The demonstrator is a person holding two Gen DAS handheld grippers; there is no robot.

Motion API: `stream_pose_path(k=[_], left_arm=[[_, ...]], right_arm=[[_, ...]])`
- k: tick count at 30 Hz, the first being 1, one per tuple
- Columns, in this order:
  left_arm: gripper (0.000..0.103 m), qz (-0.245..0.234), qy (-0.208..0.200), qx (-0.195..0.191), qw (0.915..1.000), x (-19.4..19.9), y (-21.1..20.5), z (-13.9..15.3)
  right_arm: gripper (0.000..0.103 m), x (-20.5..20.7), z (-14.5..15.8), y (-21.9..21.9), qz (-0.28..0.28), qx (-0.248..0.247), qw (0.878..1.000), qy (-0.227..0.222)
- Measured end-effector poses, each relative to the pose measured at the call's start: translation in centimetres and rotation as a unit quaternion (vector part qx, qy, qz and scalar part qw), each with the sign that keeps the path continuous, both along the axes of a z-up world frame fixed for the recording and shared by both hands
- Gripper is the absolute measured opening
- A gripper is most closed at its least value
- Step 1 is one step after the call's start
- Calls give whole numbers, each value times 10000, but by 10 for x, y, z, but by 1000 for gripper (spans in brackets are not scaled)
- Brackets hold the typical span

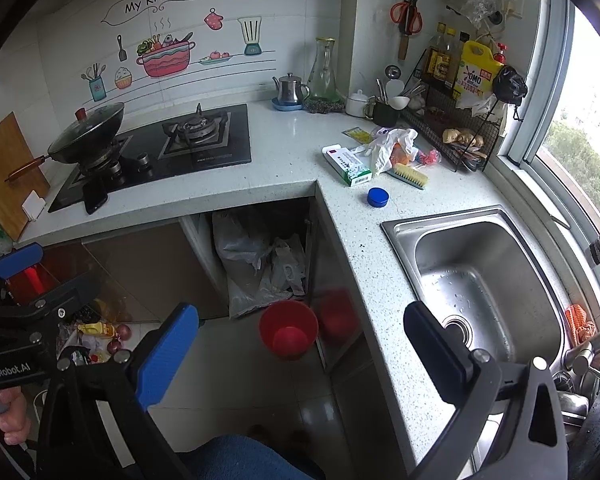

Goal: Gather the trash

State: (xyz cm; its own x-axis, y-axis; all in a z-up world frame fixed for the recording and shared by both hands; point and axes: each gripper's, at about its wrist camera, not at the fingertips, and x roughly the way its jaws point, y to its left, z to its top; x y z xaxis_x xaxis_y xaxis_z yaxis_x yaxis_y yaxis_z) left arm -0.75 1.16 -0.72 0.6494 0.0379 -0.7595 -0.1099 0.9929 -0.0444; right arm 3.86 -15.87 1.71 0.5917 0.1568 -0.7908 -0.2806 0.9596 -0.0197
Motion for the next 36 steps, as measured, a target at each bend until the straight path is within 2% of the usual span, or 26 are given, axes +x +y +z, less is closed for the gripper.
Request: stream_pose_path(k=[12,28,36], left_arm=[[103,-35,82,73,9999,3,-5,0],[103,42,278,-99,9996,8,-2,-8],[103,67,330,-55,9994,11,-2,-10]], right_arm=[[102,5,2,-3,25,21,10000,47],[102,9,1,-1,56,-33,9999,100],[102,9,0,-3,64,-37,9999,99]])
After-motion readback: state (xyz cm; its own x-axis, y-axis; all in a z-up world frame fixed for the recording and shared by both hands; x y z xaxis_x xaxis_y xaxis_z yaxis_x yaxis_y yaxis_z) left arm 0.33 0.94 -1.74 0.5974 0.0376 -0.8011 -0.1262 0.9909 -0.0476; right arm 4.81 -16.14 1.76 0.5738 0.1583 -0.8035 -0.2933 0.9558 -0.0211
